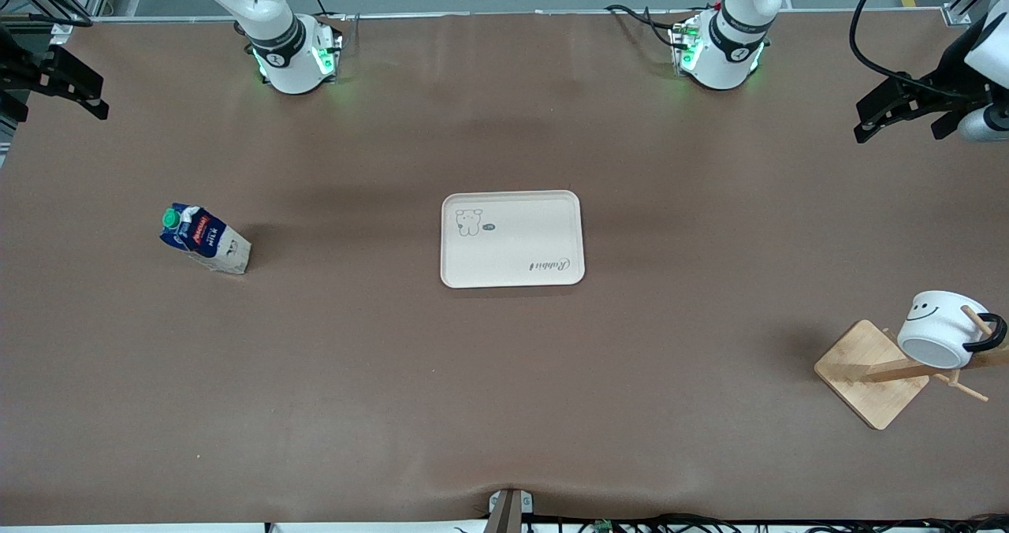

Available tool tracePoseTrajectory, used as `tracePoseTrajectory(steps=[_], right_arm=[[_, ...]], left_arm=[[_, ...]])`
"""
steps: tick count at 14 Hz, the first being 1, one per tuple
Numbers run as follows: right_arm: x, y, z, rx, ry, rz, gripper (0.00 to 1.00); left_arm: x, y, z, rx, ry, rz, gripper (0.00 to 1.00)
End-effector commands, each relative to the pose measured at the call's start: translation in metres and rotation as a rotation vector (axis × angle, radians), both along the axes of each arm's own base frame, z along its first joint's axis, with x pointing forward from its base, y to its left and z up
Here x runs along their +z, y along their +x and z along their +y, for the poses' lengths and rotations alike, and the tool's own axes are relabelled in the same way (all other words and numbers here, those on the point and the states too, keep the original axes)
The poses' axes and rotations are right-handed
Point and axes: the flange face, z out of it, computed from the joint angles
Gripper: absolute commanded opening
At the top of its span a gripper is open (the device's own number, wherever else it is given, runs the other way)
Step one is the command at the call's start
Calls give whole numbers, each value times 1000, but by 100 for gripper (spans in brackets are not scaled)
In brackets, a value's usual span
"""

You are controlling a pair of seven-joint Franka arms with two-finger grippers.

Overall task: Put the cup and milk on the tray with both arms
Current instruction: 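Move the right gripper toward the milk carton while the left gripper approaches the mug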

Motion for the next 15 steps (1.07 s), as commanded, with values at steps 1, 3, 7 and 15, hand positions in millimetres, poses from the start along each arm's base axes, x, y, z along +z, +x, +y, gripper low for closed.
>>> tracePoseTrajectory(steps=[1,3,7,15], right_arm=[[2,7,-2,-9,-9,-4,100],[-1,9,-2,-10,13,3,100],[0,8,-4,-16,17,1,100],[-9,13,-6,-30,16,19,100]], left_arm=[[7,1,10,2,16,-19,100],[7,1,12,7,14,-17,100],[9,10,17,21,11,-46,100],[-61,24,125,209,-101,-235,100]])
